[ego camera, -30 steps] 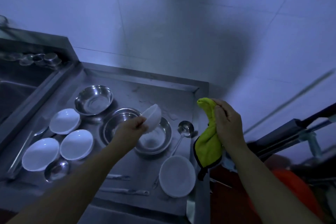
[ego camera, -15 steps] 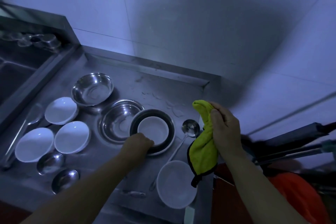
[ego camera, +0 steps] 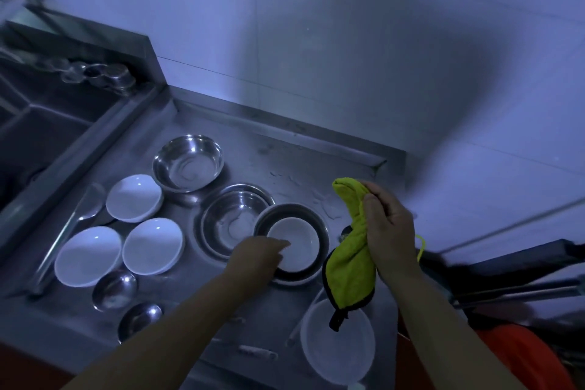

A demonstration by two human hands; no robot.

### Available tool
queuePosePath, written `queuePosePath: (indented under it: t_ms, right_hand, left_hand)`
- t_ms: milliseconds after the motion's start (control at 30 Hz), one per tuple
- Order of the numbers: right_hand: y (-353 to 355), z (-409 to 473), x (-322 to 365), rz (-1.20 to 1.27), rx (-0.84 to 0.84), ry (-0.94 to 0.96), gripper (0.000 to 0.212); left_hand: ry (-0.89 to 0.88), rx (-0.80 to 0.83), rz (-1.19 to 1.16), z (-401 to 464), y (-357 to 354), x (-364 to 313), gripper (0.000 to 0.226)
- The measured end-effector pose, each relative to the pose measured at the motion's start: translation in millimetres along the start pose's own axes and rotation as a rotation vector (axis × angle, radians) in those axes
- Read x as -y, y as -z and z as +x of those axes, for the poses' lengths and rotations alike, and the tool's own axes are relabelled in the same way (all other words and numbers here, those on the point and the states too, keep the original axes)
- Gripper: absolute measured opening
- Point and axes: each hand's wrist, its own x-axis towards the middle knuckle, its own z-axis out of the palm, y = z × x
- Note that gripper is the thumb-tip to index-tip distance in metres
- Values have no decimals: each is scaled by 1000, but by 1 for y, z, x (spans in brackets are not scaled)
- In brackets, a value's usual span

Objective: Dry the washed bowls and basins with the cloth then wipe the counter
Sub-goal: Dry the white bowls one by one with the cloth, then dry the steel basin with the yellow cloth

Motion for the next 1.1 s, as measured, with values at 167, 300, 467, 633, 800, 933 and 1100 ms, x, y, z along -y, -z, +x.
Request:
queuePosePath:
  t_ms: [167,300,467,633,800,933,1100]
  right_hand:
    - [-62,1,19,-12,4,38,39]
    - [-115,-1,26,-30,-6,15,40]
    - [-168,-7,30,-60,-52,-20,32]
    - [-199,-22,37,-109,-98,-20,33]
    - [-219,-38,48,-88,-119,-36,39]
    - [-236,-51,57,-75,-93,-25,38]
    - [-262,-63,66,-33,3,-23,40]
  left_hand:
    - [459,-332,-442,-1,57,72,21]
    - [469,-302,-627,23,88,137,3]
    - [605,8,-603,44,86,190,26]
    - [645,-18,-744,51,82,210,42]
    - [697,11,-1122,41,100,228,30]
    - [792,-165,-1453,12,137,249,10]
    - [611,-402,-1176,-43,178,287,3]
